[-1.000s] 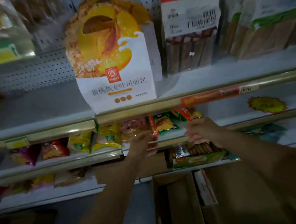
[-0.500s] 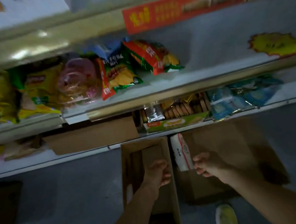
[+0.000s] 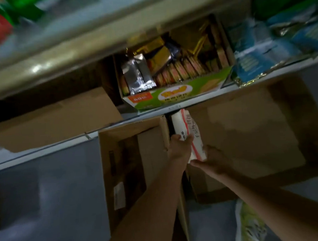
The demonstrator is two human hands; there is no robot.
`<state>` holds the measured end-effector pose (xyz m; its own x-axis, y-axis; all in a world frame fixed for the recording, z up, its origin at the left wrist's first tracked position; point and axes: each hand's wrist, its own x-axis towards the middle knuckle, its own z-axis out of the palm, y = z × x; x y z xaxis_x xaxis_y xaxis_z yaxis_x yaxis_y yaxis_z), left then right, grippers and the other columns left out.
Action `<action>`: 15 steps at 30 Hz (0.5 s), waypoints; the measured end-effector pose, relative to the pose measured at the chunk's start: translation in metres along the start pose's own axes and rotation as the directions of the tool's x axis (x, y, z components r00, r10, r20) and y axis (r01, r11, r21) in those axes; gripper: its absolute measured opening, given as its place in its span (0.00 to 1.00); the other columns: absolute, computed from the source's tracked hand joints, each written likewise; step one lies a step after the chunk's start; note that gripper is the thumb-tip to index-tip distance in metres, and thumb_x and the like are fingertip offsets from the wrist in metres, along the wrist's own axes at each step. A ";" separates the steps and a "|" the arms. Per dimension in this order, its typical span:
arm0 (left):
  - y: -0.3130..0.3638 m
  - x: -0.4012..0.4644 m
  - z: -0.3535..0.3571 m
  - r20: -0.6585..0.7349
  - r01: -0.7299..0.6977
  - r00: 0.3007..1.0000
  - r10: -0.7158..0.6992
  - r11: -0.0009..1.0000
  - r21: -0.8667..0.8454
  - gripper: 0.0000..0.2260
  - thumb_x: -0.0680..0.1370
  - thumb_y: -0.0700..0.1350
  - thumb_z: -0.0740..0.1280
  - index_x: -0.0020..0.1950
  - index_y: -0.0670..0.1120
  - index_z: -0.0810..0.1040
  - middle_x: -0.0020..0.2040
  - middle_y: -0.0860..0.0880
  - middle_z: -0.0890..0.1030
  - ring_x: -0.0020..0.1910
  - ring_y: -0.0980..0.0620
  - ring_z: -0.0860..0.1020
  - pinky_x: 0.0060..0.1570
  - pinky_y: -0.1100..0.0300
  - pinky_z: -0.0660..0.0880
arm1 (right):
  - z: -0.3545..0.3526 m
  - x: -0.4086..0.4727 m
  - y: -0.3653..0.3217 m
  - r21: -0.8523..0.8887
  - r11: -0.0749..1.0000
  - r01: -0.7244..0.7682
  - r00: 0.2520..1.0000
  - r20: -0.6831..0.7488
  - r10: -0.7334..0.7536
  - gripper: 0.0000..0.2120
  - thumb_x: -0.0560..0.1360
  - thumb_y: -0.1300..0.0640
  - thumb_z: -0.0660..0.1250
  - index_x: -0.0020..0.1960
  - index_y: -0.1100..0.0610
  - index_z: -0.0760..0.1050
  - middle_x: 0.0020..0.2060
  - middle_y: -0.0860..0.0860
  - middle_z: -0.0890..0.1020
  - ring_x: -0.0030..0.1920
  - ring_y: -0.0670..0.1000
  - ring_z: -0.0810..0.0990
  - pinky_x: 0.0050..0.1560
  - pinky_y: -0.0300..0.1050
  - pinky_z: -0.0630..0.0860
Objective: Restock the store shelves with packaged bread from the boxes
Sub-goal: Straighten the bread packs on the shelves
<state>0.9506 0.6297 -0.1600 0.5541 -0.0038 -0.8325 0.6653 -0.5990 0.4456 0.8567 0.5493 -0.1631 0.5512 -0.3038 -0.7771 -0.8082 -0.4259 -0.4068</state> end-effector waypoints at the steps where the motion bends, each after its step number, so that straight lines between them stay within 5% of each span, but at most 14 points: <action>1: -0.005 0.013 0.008 -0.012 -0.050 0.999 0.051 0.996 0.078 0.26 0.76 0.55 0.71 0.66 0.42 0.69 0.64 0.43 0.78 0.57 0.43 0.80 0.56 0.46 0.79 | 0.004 0.004 -0.002 -0.057 0.998 -0.005 1.000 -0.029 0.003 0.30 0.67 0.36 0.70 0.62 0.51 0.73 0.55 0.48 0.80 0.53 0.51 0.79 0.50 0.48 0.79; 4: -0.004 0.026 0.018 0.007 -0.176 0.983 0.186 0.915 0.362 0.29 0.75 0.61 0.68 0.67 0.42 0.68 0.64 0.45 0.77 0.58 0.43 0.79 0.56 0.45 0.78 | 0.020 0.015 0.003 -0.227 0.974 0.002 0.998 -0.067 -0.017 0.22 0.73 0.37 0.65 0.59 0.52 0.75 0.54 0.50 0.80 0.54 0.52 0.79 0.53 0.50 0.78; 7: 0.000 0.036 0.023 0.019 -0.190 0.974 0.224 0.778 0.599 0.19 0.81 0.57 0.62 0.62 0.44 0.76 0.59 0.44 0.80 0.55 0.44 0.80 0.53 0.49 0.79 | 0.023 0.023 0.011 -0.247 0.969 -0.026 0.997 -0.080 0.006 0.15 0.79 0.46 0.60 0.58 0.54 0.76 0.57 0.54 0.80 0.56 0.55 0.78 0.55 0.51 0.77; 15: 0.019 0.014 0.013 0.033 -0.107 0.994 0.102 0.943 0.316 0.11 0.82 0.44 0.63 0.61 0.40 0.76 0.58 0.41 0.81 0.51 0.44 0.81 0.49 0.51 0.81 | 0.005 0.002 0.024 -0.233 0.962 0.142 0.963 -0.192 -0.189 0.16 0.81 0.46 0.57 0.59 0.52 0.79 0.61 0.51 0.80 0.53 0.50 0.82 0.44 0.43 0.82</action>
<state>0.9641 0.6078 -0.1679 0.6020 -0.0917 -0.7932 0.4099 -0.8170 0.4056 0.8375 0.5427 -0.1768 0.7232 -0.3756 -0.5796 -0.6509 -0.6513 -0.3900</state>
